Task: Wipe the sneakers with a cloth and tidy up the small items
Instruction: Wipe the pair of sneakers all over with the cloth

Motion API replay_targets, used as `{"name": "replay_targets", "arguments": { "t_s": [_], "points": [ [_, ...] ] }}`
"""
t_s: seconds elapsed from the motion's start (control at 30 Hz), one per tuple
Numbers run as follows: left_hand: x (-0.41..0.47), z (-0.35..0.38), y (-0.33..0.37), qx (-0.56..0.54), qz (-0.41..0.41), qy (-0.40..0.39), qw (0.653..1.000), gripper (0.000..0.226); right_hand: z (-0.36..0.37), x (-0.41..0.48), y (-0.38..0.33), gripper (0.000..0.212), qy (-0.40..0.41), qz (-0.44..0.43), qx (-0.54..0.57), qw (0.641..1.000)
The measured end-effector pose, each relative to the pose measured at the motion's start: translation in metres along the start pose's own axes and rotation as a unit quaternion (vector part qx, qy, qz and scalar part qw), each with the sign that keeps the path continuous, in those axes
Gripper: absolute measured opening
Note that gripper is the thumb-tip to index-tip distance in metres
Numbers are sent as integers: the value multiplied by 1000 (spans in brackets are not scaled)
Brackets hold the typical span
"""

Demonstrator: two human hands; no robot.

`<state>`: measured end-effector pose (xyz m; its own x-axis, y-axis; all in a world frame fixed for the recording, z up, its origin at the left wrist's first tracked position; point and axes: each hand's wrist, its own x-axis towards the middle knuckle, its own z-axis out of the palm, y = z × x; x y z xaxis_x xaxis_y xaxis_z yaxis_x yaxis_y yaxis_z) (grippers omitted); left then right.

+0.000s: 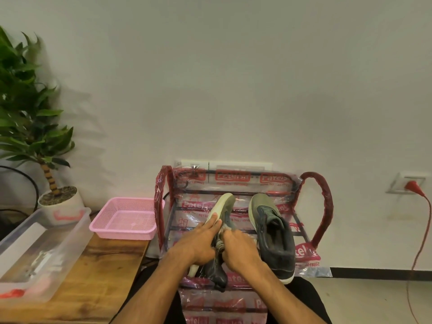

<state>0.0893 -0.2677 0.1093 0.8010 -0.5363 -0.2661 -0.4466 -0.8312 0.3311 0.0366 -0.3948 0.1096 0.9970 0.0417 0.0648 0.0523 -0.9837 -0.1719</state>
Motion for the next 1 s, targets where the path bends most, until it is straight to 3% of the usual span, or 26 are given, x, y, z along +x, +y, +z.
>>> {"name": "replay_targets", "arguments": {
  "t_s": [0.63, 0.7, 0.87, 0.93, 1.0],
  "points": [
    [6, -2, 6, -8, 28, -31, 999, 90, 17, -2, 20, 34, -17, -5, 3, 1000],
    [6, -2, 3, -29, 29, -31, 999, 90, 13, -5, 21, 34, -36, -14, 23, 999],
    [4, -3, -10, -111, 31, -25, 993, 92, -7, -17, 40, 11, -116, -33, 102, 987],
    [3, -4, -14, -153, 29, -23, 988, 92, -13, -16, 47, 11, -105, -6, 101, 989],
    [1, -5, -16, -184, 25, -24, 982, 91, -14, -11, 50, 10, -45, 28, 116, 992]
  ]
}}
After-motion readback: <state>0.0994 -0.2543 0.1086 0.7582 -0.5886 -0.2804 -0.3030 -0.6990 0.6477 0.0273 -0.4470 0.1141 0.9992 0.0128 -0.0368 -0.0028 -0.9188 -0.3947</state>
